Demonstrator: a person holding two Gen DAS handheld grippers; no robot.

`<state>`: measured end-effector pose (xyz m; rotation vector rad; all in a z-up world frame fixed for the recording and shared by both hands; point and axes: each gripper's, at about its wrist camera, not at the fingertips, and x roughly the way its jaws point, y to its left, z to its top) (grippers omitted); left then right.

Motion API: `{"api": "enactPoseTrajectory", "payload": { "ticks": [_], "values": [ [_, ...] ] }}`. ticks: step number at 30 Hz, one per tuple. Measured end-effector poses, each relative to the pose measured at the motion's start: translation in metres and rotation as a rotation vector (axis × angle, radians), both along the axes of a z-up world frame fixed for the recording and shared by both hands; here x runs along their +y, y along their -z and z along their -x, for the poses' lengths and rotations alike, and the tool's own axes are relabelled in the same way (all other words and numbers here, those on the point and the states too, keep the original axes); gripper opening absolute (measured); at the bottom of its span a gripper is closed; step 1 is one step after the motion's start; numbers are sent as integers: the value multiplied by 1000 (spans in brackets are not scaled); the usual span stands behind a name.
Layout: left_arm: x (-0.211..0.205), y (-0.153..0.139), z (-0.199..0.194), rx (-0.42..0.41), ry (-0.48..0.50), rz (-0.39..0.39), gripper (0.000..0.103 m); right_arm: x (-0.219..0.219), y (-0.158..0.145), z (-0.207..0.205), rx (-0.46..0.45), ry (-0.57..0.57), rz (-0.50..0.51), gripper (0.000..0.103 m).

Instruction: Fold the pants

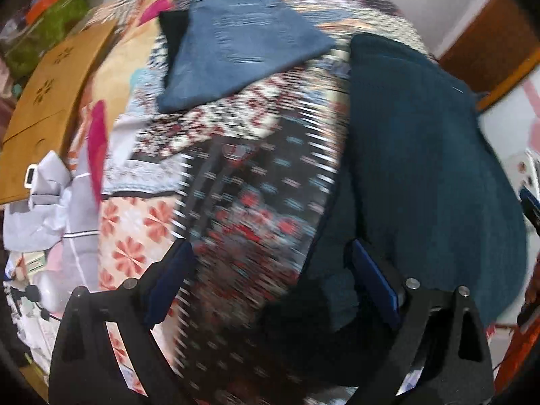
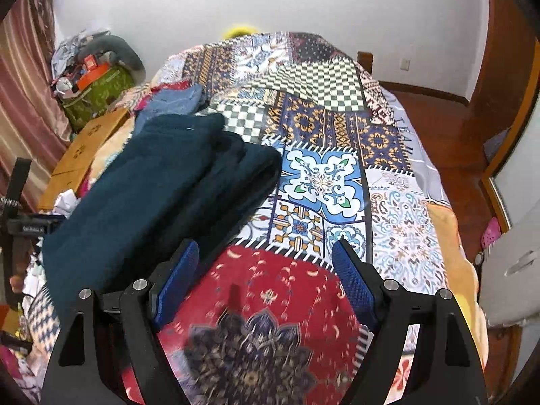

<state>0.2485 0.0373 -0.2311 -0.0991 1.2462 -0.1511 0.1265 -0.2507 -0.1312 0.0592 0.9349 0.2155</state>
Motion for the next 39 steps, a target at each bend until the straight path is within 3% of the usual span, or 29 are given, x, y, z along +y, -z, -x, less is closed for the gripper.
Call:
{"api": "enactPoseTrajectory", "payload": {
  "ticks": [5,8,10,15,21,27,31,37,39],
  "values": [
    [-27,-11,19,-61,31,-11,95,11,-8,17,-34,-32,-23,79],
    [-30,-14,22,-81,26,-35,95,19,6,20,3,-60,-45,78],
    [-29,-17,24,-91,29,-35,95,25,23,19,61,-94,-60,60],
    [-30,-36,29,-168,60,-67,95,18,36,14,118,-101,-161,45],
    [-39,-64,17,-301,102,-115,96,24,19,3,78,-113,-62,44],
    [-53,-77,-23,-404,141,-98,96,20,6,-37,35,-83,-68,44],
    [-67,-72,-60,-393,182,-113,96,23,9,-70,40,-80,-78,49],
    [-81,-37,-113,-262,257,-95,95,31,28,-122,102,-127,-121,49],
    [-83,-26,-126,-207,265,-51,79,36,37,-138,117,-139,-106,49]
  ]
}}
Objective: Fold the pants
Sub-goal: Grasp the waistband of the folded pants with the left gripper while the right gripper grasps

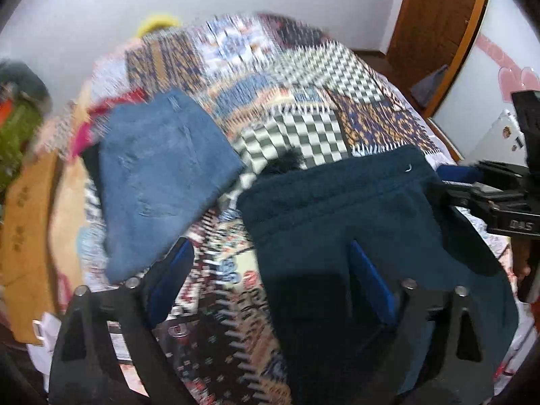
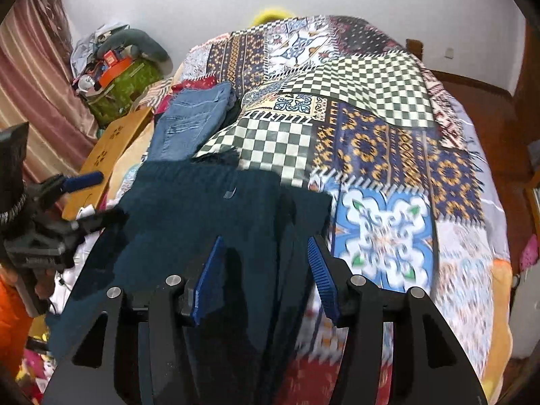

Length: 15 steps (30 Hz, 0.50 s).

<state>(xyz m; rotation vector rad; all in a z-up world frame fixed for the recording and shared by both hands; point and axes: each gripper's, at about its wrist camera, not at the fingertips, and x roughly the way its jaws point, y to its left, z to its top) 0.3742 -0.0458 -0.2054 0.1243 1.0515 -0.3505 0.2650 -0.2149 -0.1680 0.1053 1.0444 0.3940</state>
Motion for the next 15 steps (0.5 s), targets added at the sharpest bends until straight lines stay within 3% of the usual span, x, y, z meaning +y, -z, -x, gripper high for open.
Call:
{"api": "enactPoseTrajectory", "payload": {
  "ticks": [2,4,5,6,10,15],
  "values": [
    [1,8,-7,55,32,97,57,4,10,-12,22,-34,4,49],
    [-3,10,-12,62,32,111,53,9,19,-18,40,-69,32,48],
    [-8,9,-12,44,44,99,48,9,21,-19,38,-87,32,44],
    [-11,7,-12,28,51,84,44,11,23,-18,35,-110,22,31],
    [-20,3,-18,-6,50,40,39,13,13,-8,-58,-102,86,16],
    [-18,18,-27,10,6,12,38,3,18,-4,-94,-48,84,14]
  ]
}}
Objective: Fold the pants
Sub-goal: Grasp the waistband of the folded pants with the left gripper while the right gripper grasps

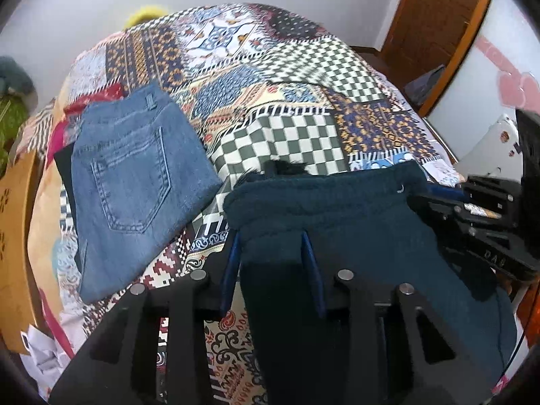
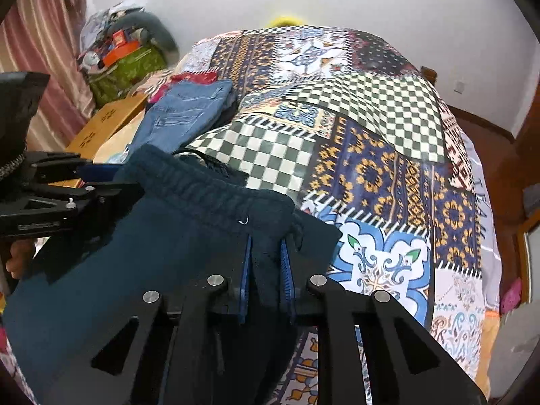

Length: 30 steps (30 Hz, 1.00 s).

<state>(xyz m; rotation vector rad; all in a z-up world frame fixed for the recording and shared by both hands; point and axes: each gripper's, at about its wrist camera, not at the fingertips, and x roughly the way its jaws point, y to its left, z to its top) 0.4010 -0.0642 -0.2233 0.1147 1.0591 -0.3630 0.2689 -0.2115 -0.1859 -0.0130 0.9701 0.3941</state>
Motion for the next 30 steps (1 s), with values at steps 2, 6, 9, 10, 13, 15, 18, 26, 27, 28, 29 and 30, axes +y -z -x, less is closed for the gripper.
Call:
{"api": "enactPoseTrajectory", "payload": {
  "ticks": [2,6,9,10,13,15,18,26,27,28,29,30],
  "values": [
    [-1,5,-4,2,-4,-9,38,1,9,-1,9,3,5,14],
    [-2,-2,0,-21,-4,-40,38,3,-1,-1,14,8,28,15],
    [-3,-14,9,-64,-19,-78,38,0,-11,4,7,15,42,15],
    [-2,-19,12,-77,-28,-88,38,-3,-16,8,-5,21,41,15],
    [3,-32,24,-106,-36,-76,39,-10,-30,20,-23,35,26,19],
    [6,-41,32,-125,-43,-69,47,-14,-38,28,-31,45,4,28],
    [9,-53,47,-167,-39,-62,67,-17,-50,44,-58,49,-8,44],
    [19,-49,70,-100,-18,-55,88,-16,-48,75,-46,62,-20,86],
    [20,-45,70,-79,-19,-51,88,-15,-42,75,-16,56,-29,86],
    [21,-39,70,-47,-19,-48,88,-15,-37,74,5,51,-37,86],
    [21,-33,69,-20,-18,-47,88,-15,-32,74,24,49,-47,86],
    [21,-26,68,10,-14,-47,88,-15,-26,73,47,51,-58,86]
  ]
}}
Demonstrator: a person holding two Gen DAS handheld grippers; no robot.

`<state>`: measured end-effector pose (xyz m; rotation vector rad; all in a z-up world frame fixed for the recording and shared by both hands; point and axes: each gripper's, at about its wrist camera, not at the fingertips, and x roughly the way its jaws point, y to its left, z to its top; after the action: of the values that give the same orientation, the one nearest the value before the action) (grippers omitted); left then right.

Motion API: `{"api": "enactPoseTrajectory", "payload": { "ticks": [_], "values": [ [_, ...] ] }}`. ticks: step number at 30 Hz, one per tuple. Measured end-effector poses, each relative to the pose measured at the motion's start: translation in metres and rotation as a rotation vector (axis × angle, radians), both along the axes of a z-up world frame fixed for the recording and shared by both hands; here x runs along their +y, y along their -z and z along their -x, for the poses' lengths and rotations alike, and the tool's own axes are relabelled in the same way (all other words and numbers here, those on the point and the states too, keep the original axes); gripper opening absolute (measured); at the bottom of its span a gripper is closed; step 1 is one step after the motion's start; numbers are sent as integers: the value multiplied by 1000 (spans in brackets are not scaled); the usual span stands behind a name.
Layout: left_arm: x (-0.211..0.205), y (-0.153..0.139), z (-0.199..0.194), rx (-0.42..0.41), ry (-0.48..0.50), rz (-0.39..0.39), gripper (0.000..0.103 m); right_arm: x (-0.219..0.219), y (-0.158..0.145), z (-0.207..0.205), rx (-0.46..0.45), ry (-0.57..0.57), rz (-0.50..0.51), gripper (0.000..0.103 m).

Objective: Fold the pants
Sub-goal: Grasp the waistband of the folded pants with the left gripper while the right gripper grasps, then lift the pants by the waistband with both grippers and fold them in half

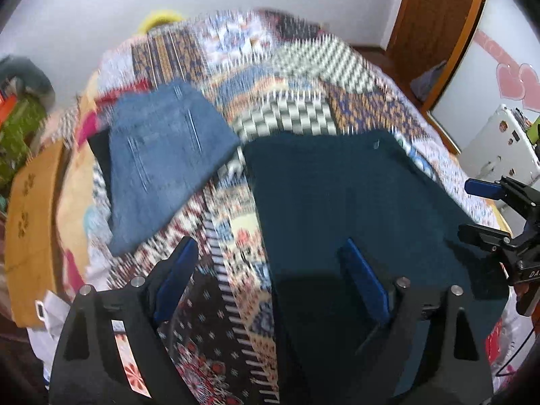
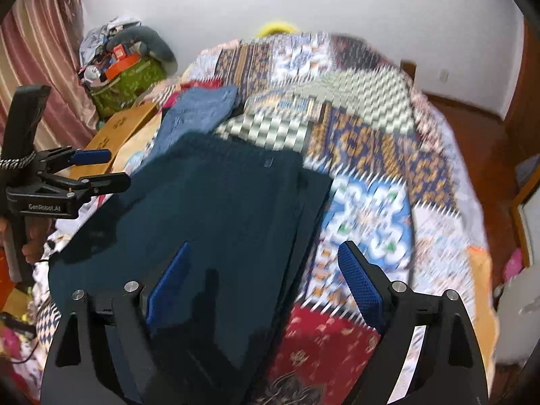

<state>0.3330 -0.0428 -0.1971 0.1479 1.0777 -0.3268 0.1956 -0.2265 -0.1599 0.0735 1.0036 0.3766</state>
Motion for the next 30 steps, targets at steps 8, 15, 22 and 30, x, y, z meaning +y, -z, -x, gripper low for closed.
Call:
{"api": "enactPoseTrajectory", "payload": {
  "ticks": [8,15,22,30],
  "values": [
    [-9,23,-14,112,85,-1,90,-6,42,-15,150,-5,-84,92],
    [-22,34,-36,204,118,49,90,-7,62,-38,251,-35,-209,91],
    [-13,56,-60,332,89,209,95,-7,69,-49,281,-41,-282,92],
    [-25,49,-56,283,98,246,63,-3,56,-50,282,-29,-277,49]
  ]
}}
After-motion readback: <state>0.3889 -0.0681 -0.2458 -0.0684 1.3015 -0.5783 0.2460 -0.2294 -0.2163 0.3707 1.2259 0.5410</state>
